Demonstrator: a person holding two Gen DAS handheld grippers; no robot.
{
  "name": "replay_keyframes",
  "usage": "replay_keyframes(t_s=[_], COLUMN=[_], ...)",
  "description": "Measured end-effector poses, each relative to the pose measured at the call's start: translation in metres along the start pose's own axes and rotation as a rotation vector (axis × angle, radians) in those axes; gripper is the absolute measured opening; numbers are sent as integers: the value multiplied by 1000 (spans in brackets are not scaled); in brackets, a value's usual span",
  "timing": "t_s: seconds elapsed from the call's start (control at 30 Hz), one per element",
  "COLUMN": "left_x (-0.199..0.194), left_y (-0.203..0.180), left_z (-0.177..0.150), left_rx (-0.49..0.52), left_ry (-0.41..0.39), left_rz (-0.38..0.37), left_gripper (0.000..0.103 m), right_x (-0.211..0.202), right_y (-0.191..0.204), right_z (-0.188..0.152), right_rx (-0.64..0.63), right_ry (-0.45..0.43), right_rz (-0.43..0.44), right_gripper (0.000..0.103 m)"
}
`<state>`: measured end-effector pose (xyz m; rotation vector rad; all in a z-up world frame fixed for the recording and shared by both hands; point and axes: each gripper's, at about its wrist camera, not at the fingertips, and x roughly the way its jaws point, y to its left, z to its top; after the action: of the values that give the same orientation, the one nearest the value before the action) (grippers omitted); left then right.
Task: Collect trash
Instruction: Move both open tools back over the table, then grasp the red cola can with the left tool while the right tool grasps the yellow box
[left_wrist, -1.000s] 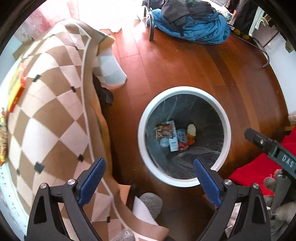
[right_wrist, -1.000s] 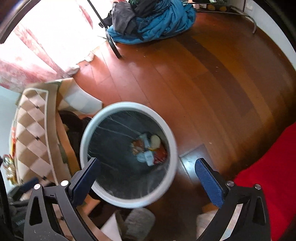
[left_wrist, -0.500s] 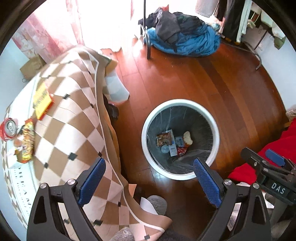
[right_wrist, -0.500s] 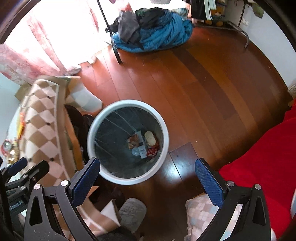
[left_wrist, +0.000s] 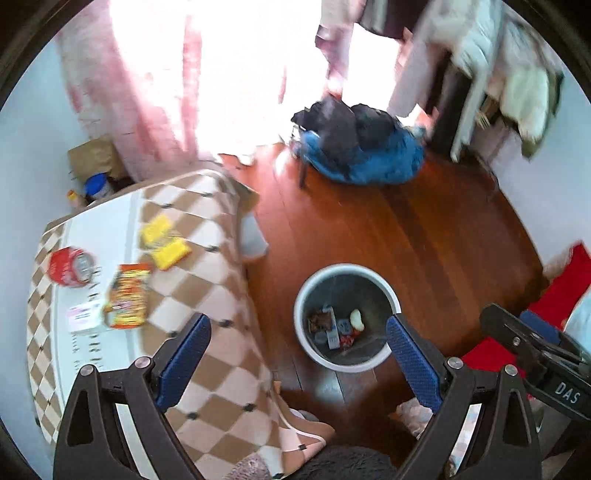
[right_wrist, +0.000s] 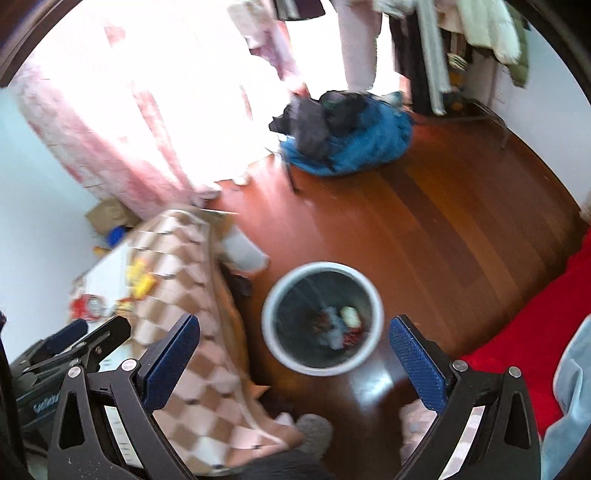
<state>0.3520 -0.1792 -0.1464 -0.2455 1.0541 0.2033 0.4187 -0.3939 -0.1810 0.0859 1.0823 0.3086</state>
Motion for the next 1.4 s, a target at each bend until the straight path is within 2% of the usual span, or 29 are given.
replay_keyframes(t_s=[0.07, 0.2, 0.3, 0.4, 0.53, 0.63, 0.77, 0.83, 0.9, 0.93, 1.0, 1.07, 1.2, 1.27, 1.4], left_x=[-11, -15, -3, 22, 57, 96, 141, 148, 151, 153, 159, 161, 158, 156, 142], left_y=[32, 123, 196, 269, 352, 396, 420, 422, 421, 422, 426, 429, 423, 418, 401], left_z=[3, 7, 2, -4, -16, -21, -20, -14, -4, -1, 6, 12, 24, 26, 26], left_rx=[-54, -194, -310, -434, -608, -720, -784, -805, -809, -808, -818, -825, -764, -719, -570], left_ry=[-19, -24, 7, 44, 82, 133, 175, 150, 142, 140, 128, 111, 88, 84, 58], left_rz=[6, 89, 153, 199, 195, 113, 38, -22, -24, -21, -49, -69, -5, 27, 142], left_gripper=[97, 97, 97, 97, 95, 95, 96, 96, 96, 92, 84, 65, 60, 59, 58], right_x=[2, 34, 81, 146, 220, 273, 325, 342, 348, 349, 351, 352, 349, 346, 339], right_y=[28, 109, 173, 239, 296, 328, 349, 357, 360, 361, 365, 367, 369, 368, 364], right_z=[2, 2, -2, -3, -2, 1, 0, -1, -2, -2, -5, -8, -14, -16, -17], right_rx=[-29, -133, -206, -269, -340, -390, -428, -441, -453, -457, -467, -483, -525, -543, -555], right_ry=[14, 65, 123, 206, 276, 328, 388, 404, 406, 405, 405, 406, 370, 363, 353], right_rz=[43, 84, 101, 106, 63, 26, -16, -30, -35, -30, -35, -40, -87, -82, -75], right_gripper=[103, 103, 103, 103, 103, 103, 103, 103, 102, 99, 88, 80, 67, 66, 65])
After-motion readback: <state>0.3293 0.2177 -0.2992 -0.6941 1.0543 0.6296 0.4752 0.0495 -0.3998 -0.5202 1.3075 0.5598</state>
